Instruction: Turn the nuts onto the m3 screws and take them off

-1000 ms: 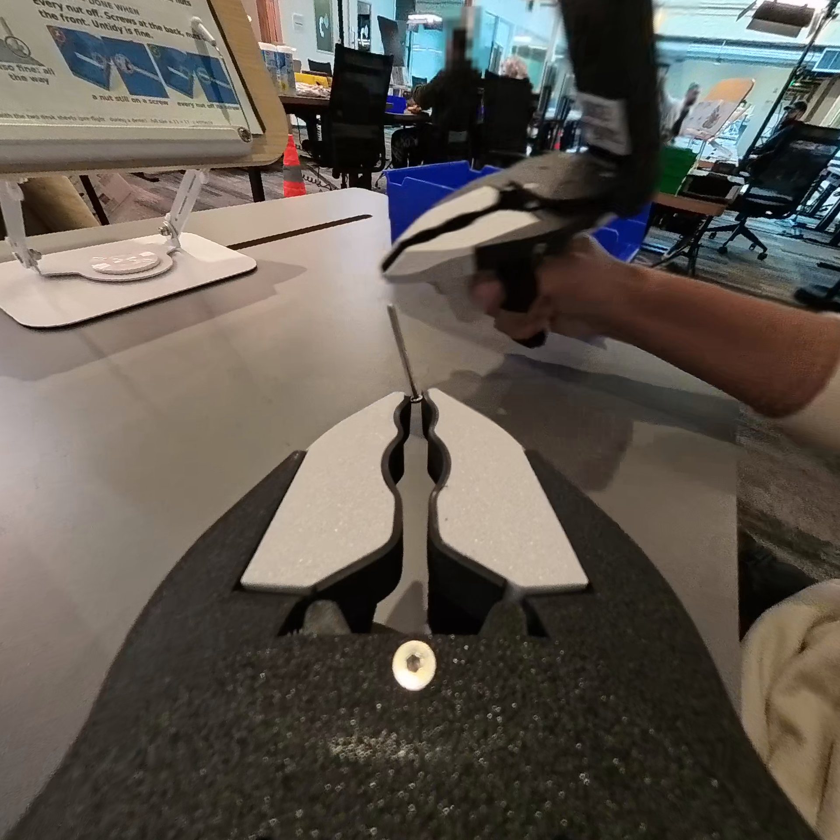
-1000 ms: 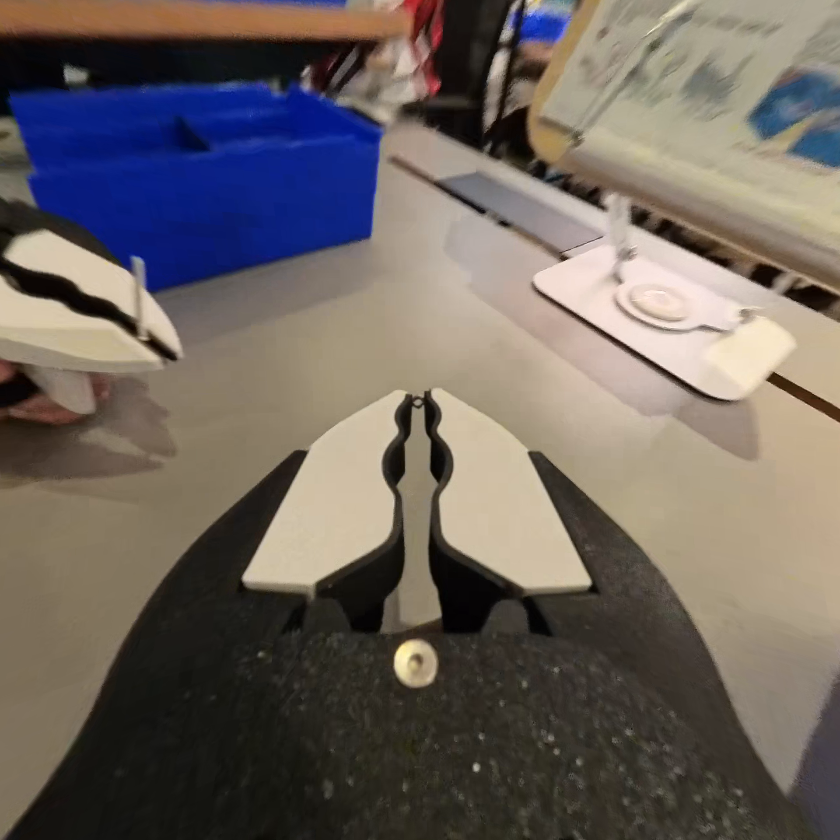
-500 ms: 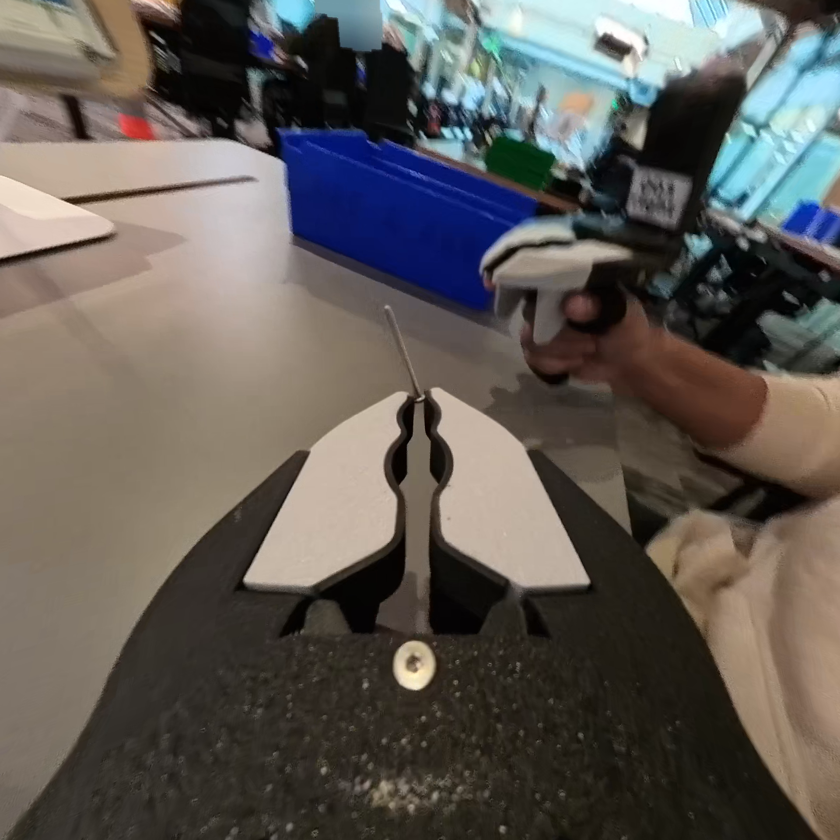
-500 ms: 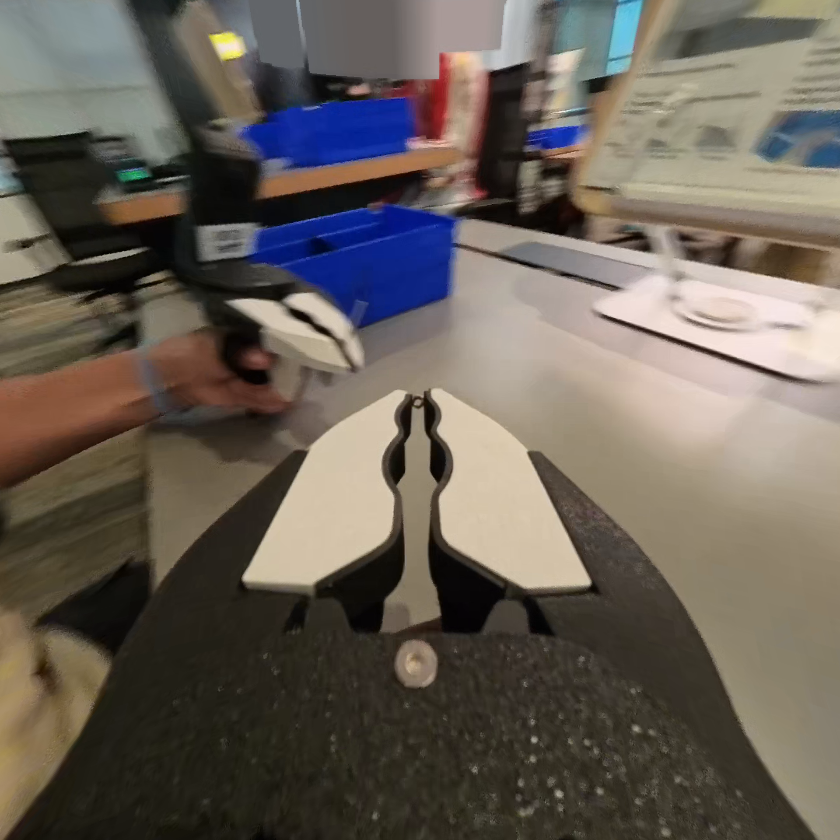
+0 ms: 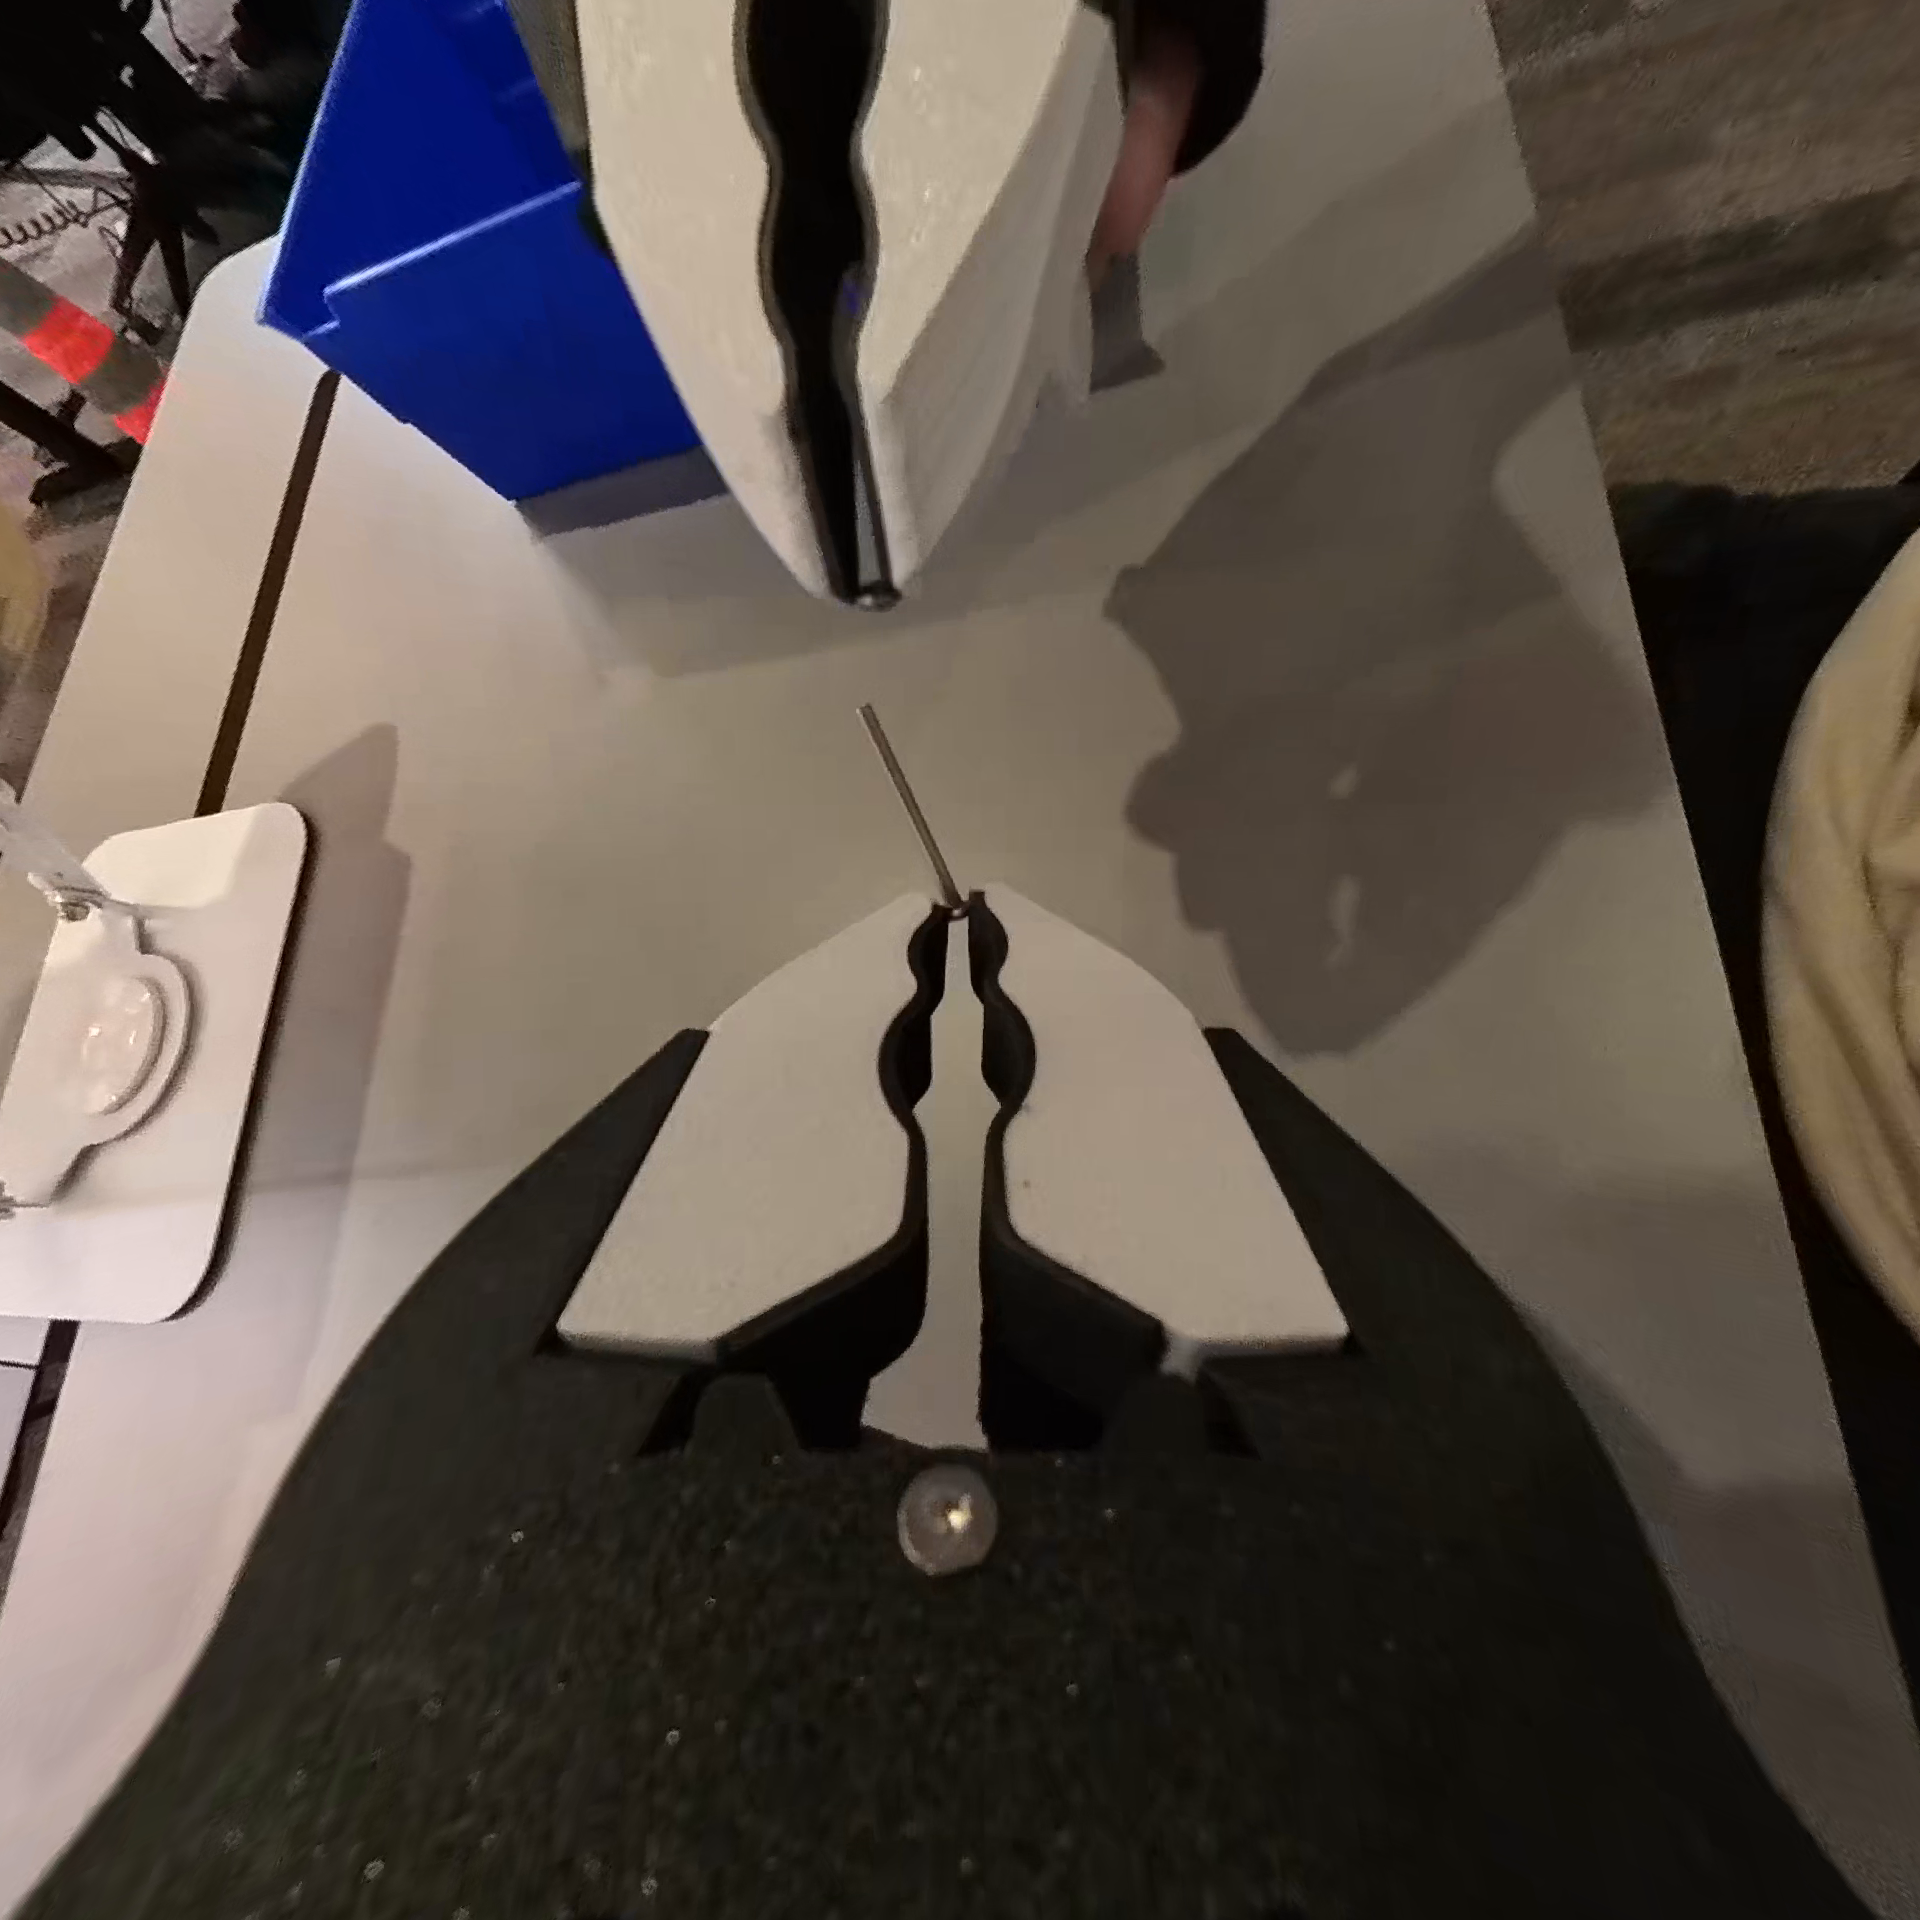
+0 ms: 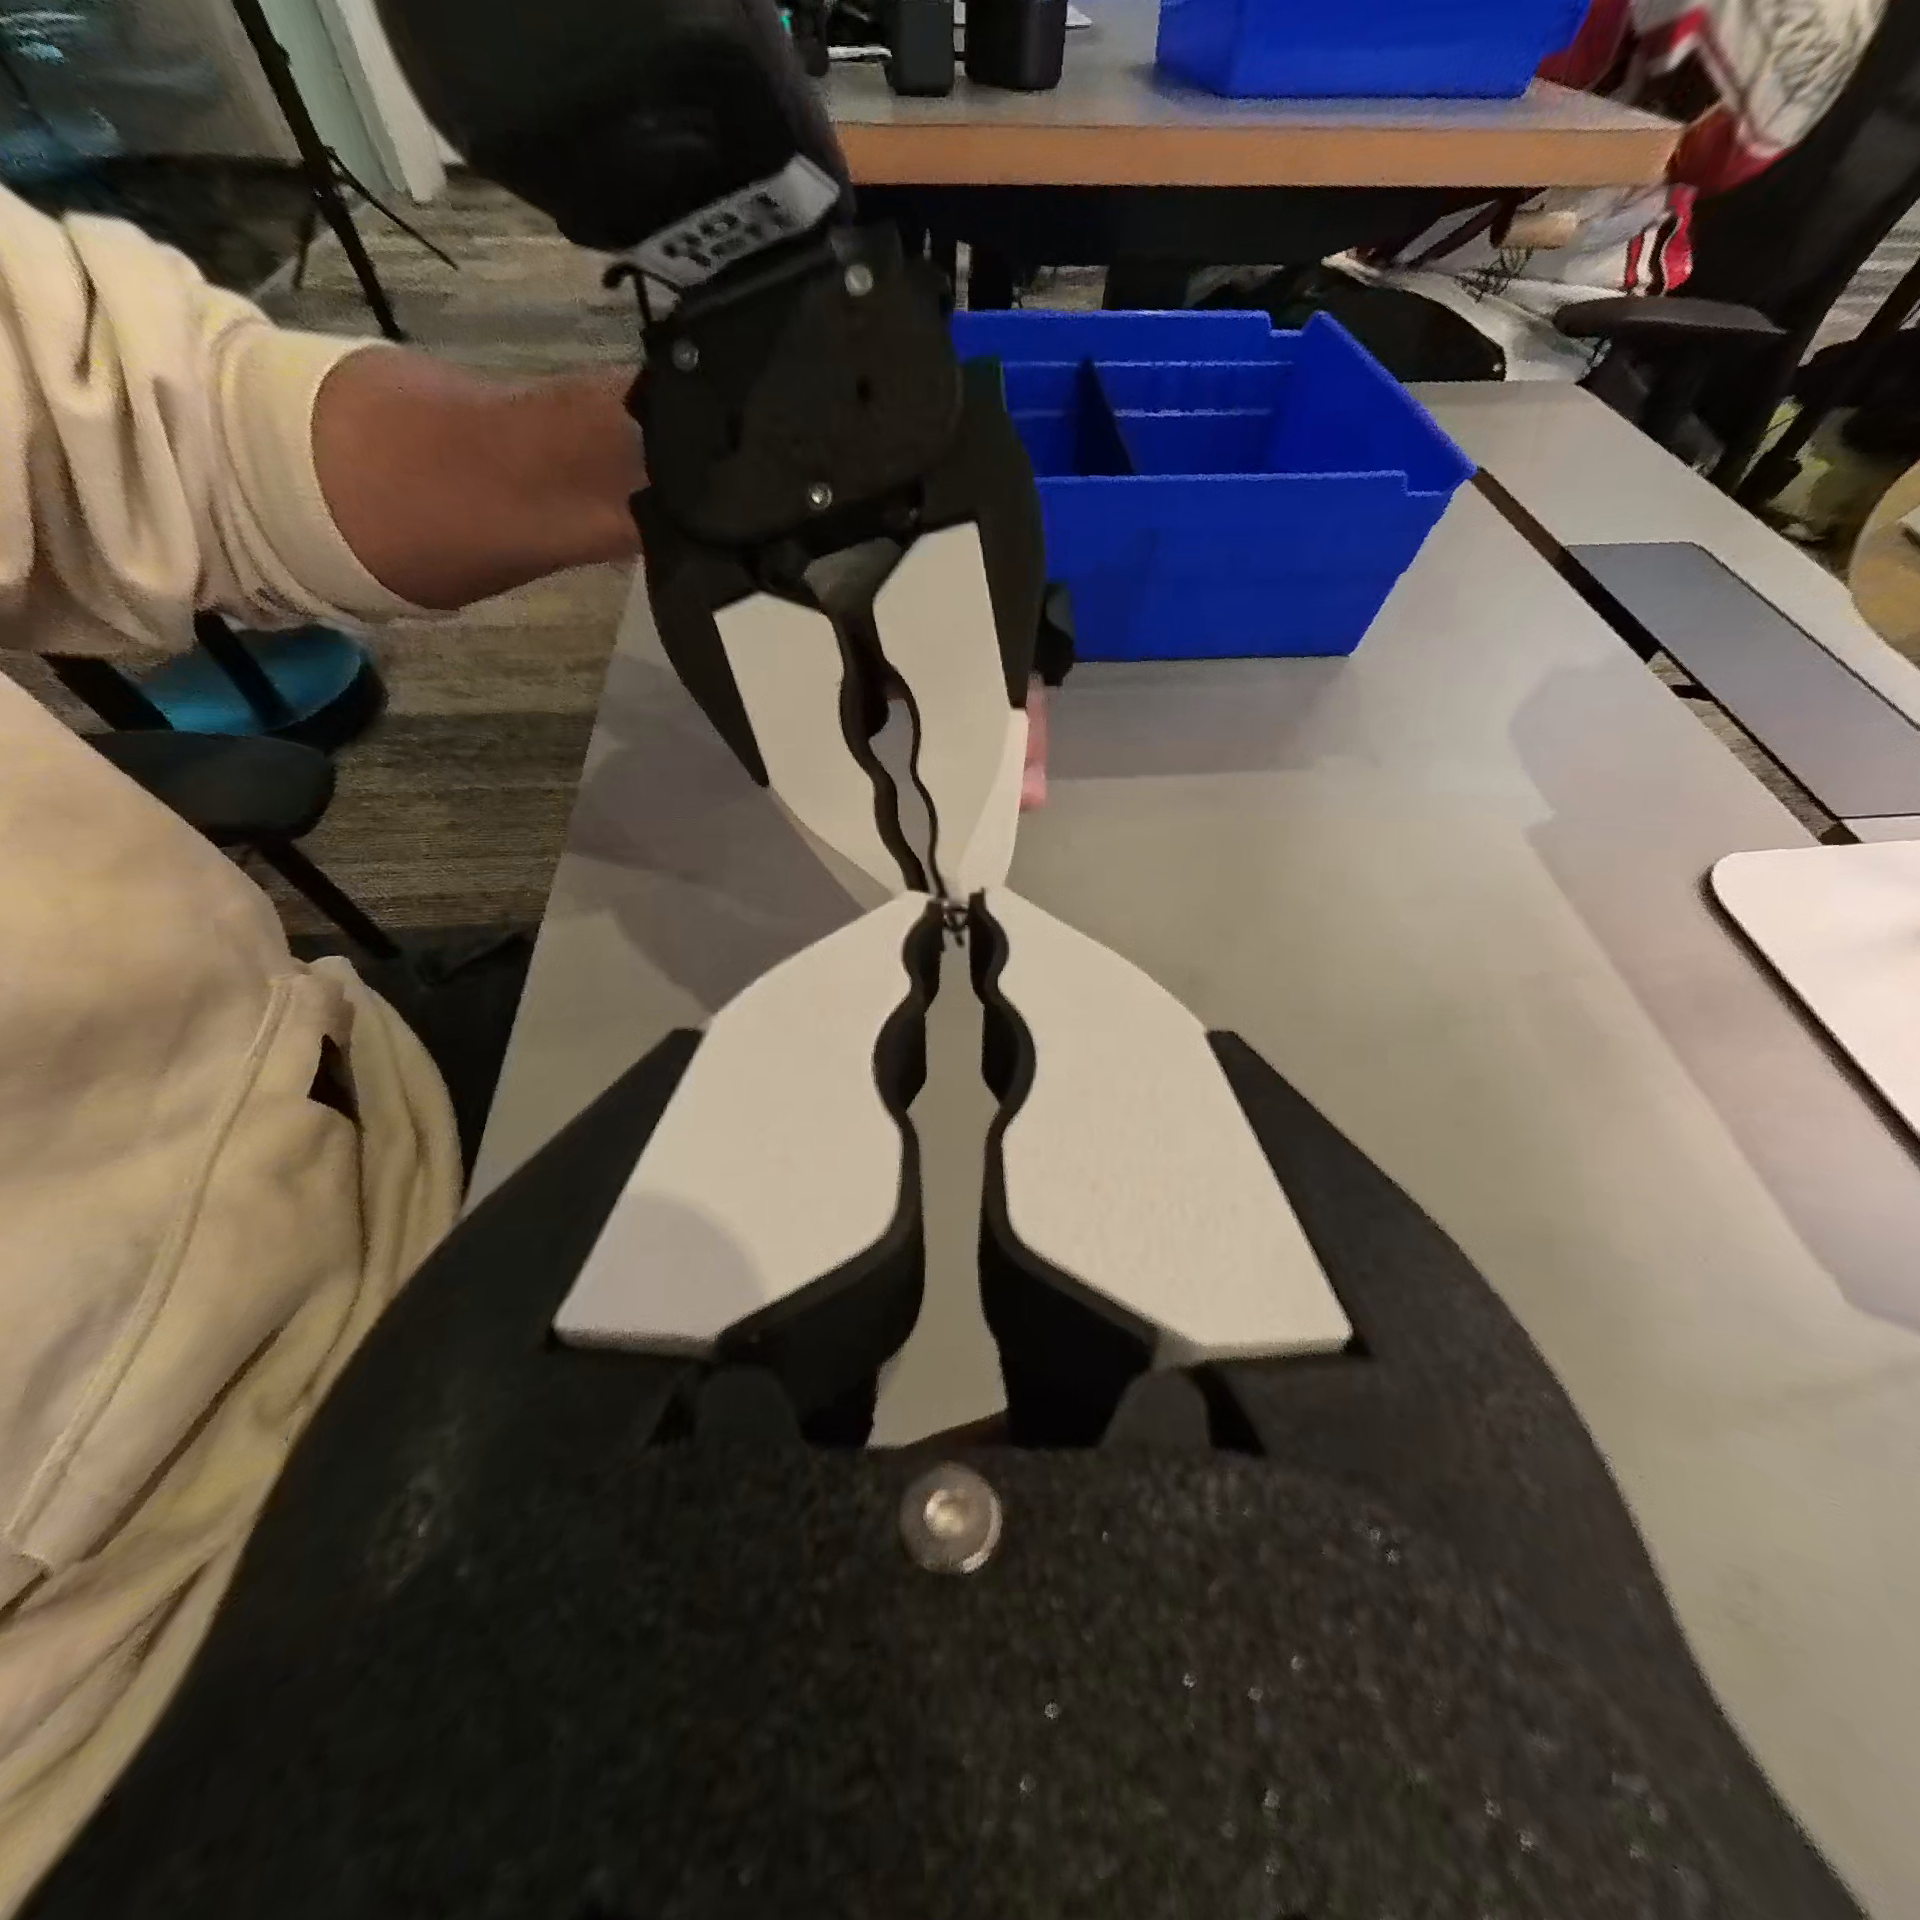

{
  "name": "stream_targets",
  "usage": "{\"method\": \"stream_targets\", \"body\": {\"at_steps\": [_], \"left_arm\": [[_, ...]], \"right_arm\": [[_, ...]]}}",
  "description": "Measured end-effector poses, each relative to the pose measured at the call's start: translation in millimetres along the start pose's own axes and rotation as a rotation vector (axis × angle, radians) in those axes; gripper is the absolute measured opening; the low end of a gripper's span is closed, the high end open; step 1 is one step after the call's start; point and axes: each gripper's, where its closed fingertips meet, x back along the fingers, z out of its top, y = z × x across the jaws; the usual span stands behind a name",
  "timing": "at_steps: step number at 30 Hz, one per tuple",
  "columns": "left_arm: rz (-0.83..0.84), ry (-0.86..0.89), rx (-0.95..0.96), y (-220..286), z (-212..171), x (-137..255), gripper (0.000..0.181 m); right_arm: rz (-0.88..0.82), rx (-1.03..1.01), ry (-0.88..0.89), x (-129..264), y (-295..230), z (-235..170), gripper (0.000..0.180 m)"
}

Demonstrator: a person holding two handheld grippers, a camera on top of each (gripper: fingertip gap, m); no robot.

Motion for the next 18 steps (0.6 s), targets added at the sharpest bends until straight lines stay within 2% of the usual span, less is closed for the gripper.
{"method": "stream_targets", "body": {"at_steps": [18], "left_arm": [[-0.024,-0.024,-0.074,12.5,3.4,-2.7,0.003]], "right_arm": [[0.035,-0.014,-0.031,-6.5,-7.7,-10.2,0.005]]}}
